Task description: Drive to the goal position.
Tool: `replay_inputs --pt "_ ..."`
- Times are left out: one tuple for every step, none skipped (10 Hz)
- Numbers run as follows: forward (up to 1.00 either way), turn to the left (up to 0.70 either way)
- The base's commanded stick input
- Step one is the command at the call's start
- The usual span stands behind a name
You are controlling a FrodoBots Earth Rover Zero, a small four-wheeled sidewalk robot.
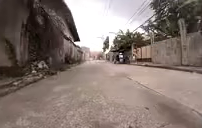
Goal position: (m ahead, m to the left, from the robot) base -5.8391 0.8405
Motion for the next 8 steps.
replay_inputs --pt "0.7 0.0" --pt "0.7 0.0" --pt "0.7 0.0" --pt "0.7 0.0" --pt "0.7 0.0" --pt "0.7 0.0" --pt "0.7 0.0" --pt "0.7 0.0"
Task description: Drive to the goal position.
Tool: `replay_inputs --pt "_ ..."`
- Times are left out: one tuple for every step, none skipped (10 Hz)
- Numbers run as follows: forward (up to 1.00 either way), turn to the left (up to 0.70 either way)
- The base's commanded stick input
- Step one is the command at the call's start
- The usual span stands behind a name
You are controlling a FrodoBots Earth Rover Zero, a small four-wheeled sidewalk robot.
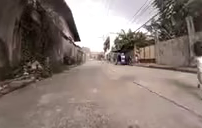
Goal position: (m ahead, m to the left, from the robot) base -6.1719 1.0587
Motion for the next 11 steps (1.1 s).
replay_inputs --pt "0.7 0.0" --pt "0.7 0.0" --pt "0.7 0.0" --pt "0.7 0.0" --pt "0.7 0.0" --pt "0.7 0.0" --pt "0.7 0.0" --pt "0.7 0.0" --pt "0.7 0.0" --pt "0.7 0.0" --pt "0.7 0.0"
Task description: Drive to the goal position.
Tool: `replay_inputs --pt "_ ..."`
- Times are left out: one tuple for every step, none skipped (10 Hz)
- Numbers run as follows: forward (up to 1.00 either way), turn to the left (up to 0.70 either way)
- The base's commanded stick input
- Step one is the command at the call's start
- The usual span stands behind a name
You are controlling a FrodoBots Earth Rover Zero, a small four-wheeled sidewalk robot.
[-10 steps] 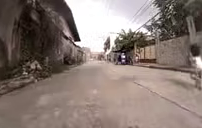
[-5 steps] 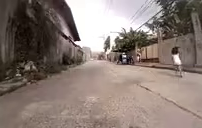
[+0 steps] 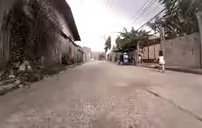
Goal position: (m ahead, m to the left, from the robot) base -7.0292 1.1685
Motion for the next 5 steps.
replay_inputs --pt "0.7 0.0" --pt "0.7 0.0" --pt "0.7 0.0" --pt "0.7 0.0" --pt "0.7 0.01"
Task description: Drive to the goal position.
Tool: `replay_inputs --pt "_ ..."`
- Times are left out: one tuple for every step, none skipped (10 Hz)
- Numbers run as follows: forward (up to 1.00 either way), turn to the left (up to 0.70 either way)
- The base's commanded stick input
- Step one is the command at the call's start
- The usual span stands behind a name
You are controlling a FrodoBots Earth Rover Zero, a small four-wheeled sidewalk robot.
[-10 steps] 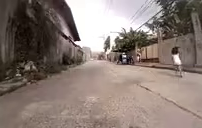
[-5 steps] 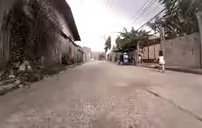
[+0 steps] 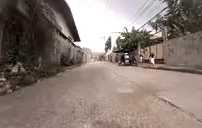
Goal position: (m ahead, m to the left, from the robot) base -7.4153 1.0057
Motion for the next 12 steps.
replay_inputs --pt "0.7 0.01" --pt "0.7 0.01" --pt "0.7 0.01" --pt "0.7 0.01" --pt "0.7 0.01" --pt "0.7 0.01" --pt "0.7 0.01" --pt "0.7 -0.34" --pt "0.7 -0.34" --pt "0.7 -0.34" --pt "0.7 -0.34" --pt "0.7 -0.34"
